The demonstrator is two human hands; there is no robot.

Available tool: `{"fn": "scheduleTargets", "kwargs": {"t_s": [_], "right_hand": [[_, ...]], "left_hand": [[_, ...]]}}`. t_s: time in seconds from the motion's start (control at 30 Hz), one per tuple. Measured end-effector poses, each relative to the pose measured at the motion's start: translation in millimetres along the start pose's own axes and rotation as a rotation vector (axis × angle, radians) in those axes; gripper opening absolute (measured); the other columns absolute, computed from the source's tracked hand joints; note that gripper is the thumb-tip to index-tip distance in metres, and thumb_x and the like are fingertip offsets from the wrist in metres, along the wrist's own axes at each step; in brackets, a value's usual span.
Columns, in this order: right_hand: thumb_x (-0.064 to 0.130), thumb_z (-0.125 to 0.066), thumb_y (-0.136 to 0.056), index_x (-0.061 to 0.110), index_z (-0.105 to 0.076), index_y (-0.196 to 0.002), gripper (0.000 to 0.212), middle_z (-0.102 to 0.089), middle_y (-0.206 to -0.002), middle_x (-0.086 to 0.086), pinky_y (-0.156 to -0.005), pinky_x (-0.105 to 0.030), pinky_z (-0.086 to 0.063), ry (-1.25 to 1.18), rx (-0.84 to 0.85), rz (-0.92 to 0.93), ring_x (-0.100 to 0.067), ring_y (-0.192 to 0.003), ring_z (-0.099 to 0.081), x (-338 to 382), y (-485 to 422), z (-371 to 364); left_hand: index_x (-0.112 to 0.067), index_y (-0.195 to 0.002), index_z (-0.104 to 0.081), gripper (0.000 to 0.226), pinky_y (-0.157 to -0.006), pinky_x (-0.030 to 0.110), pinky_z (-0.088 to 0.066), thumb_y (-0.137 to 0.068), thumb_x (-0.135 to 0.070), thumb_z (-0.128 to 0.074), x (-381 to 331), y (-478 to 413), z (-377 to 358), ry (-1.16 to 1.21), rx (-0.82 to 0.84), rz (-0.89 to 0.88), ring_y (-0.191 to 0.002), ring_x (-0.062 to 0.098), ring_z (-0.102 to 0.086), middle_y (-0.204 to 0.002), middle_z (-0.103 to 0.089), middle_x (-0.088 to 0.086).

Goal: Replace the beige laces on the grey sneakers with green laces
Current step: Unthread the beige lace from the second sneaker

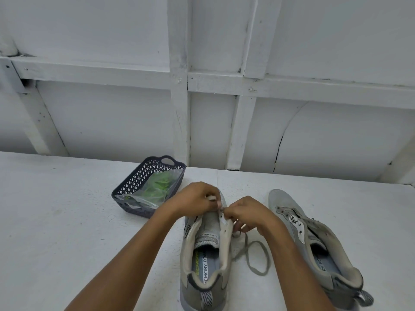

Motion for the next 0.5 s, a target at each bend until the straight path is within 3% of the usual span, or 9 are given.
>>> {"fn": "scheduleTargets", "kwargs": {"t_s": [0.07, 0.13, 0.2, 0.23, 0.3, 0.37, 0.5], "right_hand": [[0.012, -0.058, -0.079, 0.013, -0.060, -0.058, 0.021, -0.058, -0.063, -0.007, -0.052, -0.021, -0.037, 0.002, -0.004, 0.002, -0.017, -0.049, -0.060, -1.0, -0.1, 0.3], [0.013, -0.059, -0.079, 0.014, -0.060, -0.059, 0.021, -0.060, -0.065, -0.006, -0.052, -0.021, -0.040, 0.015, -0.007, 0.003, -0.016, -0.050, -0.060, -1.4, -0.7, 0.1], [0.014, -0.059, -0.080, 0.013, -0.061, -0.061, 0.019, -0.060, -0.066, -0.007, -0.053, -0.021, -0.041, 0.020, -0.004, 0.002, -0.016, -0.051, -0.061, -1.3, -1.2, -0.4], [0.014, -0.059, -0.080, 0.013, -0.061, -0.062, 0.018, -0.060, -0.067, -0.007, -0.053, -0.021, -0.041, 0.021, 0.000, 0.002, -0.016, -0.052, -0.061, -1.3, -1.3, -0.7], [0.015, -0.059, -0.080, 0.013, -0.061, -0.064, 0.017, -0.059, -0.067, -0.007, -0.054, -0.021, -0.041, 0.018, 0.003, 0.004, -0.017, -0.052, -0.061, -1.4, -1.8, -1.1], [0.015, -0.058, -0.080, 0.014, -0.061, -0.065, 0.015, -0.059, -0.067, -0.006, -0.054, -0.020, -0.041, 0.019, 0.005, 0.002, -0.016, -0.052, -0.061, -1.3, -1.4, -1.7], [0.015, -0.058, -0.080, 0.014, -0.064, -0.065, 0.016, -0.061, -0.069, -0.007, -0.054, -0.020, -0.040, 0.014, 0.014, 0.004, -0.015, -0.052, -0.060, -0.7, -0.2, -2.9]], "left_hand": [[-0.022, -0.081, -0.066, 0.013, -0.074, 0.024, -0.045, -0.093, -0.019, -0.066, -2.7, 3.4, 11.0, 0.307, -0.103, -0.006, -0.075, 0.003, -0.059, -0.079, -0.066, -0.013], [-0.010, -0.088, -0.062, 0.010, -0.066, 0.019, -0.045, -0.097, -0.014, -0.060, -7.2, 7.4, 20.1, 0.582, -0.152, -0.018, -0.069, 0.005, -0.063, -0.083, -0.072, 0.000], [-0.006, -0.091, -0.055, 0.011, -0.049, 0.020, -0.037, -0.101, -0.011, -0.053, -8.7, 9.7, 22.6, 0.730, -0.148, -0.004, -0.057, 0.012, -0.059, -0.078, -0.067, 0.013], [-0.008, -0.091, -0.054, 0.012, -0.047, 0.021, -0.035, -0.101, -0.012, -0.052, -7.0, 9.5, 22.6, 0.741, -0.154, 0.016, -0.055, 0.014, -0.055, -0.073, -0.061, 0.011], [-0.011, -0.090, -0.055, 0.013, -0.051, 0.024, -0.042, -0.100, -0.018, -0.056, -0.1, 6.4, 22.6, 0.608, -0.204, 0.054, -0.056, 0.011, -0.048, -0.070, -0.052, 0.001], [-0.017, -0.092, -0.060, 0.010, -0.061, 0.027, -0.044, -0.095, -0.026, -0.063, 5.1, 1.3, 18.1, 0.323, -0.196, 0.055, -0.063, 0.008, -0.049, -0.074, -0.055, -0.008], [-0.019, -0.096, -0.069, 0.018, -0.073, 0.032, -0.048, -0.087, -0.035, -0.067, 8.7, -3.8, -8.1, -0.292, 0.069, 0.033, -0.089, 0.020, -0.060, -0.094, -0.067, 0.000]]}}
Point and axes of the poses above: each hand's wrist, its own y-axis away from the middle knuckle, its own z-axis out of the back of the hand, x = y × z, the point moved 6 cm from there along -y, towards the middle knuckle
